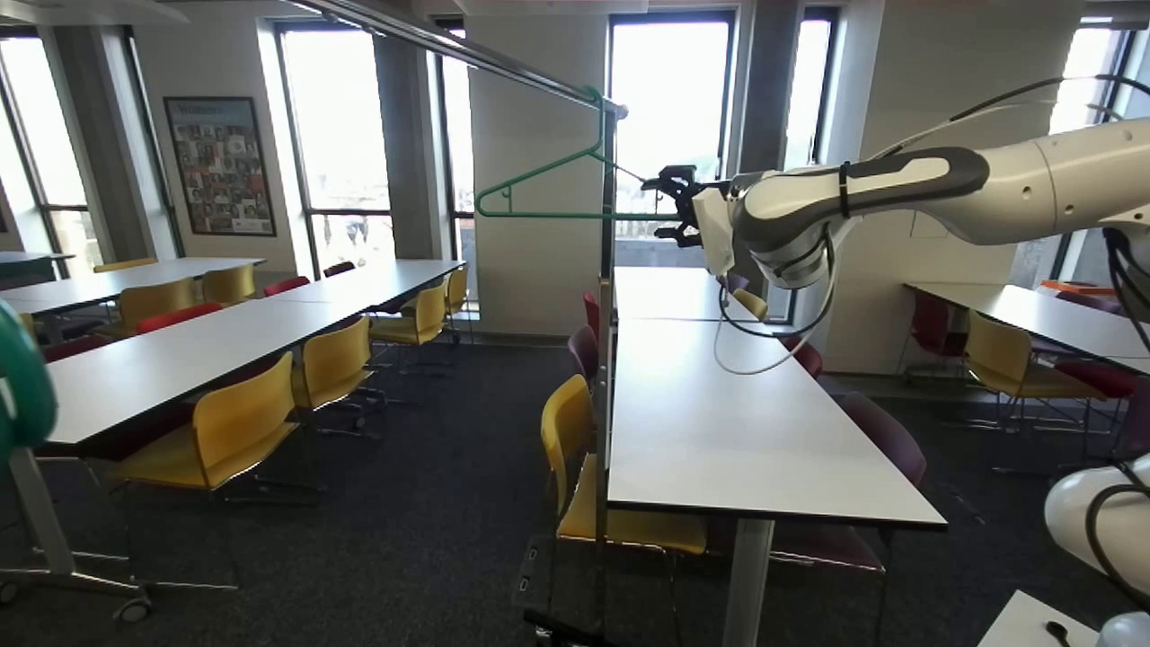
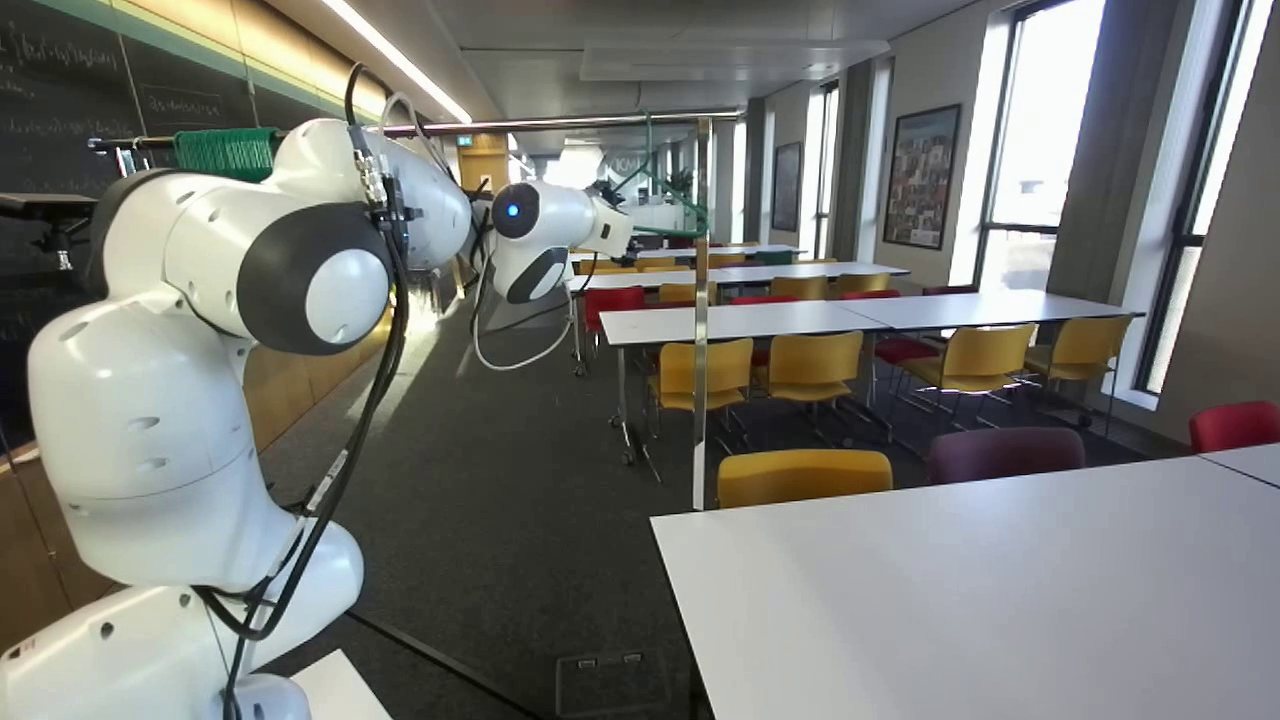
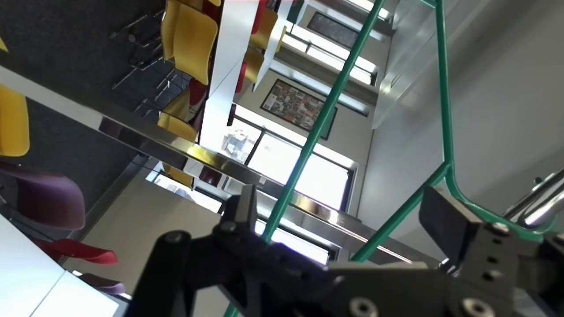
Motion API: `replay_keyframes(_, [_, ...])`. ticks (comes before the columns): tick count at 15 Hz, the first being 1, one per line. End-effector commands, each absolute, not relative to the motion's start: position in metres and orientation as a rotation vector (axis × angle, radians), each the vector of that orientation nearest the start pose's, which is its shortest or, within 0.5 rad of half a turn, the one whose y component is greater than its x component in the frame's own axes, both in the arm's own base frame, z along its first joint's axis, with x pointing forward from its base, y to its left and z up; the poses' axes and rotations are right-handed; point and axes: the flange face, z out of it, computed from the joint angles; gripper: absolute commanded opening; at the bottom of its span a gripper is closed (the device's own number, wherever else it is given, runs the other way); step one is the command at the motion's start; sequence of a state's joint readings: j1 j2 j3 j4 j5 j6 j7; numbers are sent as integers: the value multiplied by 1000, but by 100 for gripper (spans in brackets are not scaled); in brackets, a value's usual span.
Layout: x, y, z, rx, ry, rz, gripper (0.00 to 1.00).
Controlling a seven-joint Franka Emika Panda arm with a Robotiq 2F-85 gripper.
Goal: Put the green hanger on the table
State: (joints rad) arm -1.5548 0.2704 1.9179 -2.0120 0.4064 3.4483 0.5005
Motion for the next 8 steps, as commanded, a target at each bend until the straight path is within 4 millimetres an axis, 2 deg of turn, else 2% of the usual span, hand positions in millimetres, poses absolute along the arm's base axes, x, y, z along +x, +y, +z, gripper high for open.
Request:
replay_keyframes(1, [561, 93, 683, -1548, 823, -1274, 100])
replay_keyframes(2, [562, 97, 682, -1546, 821, -1267, 100])
replay_keyframes(4, [564, 98, 696, -1510, 830, -1271, 100])
replay_keyframes(8, [572, 81, 710, -1417, 930, -1276, 100])
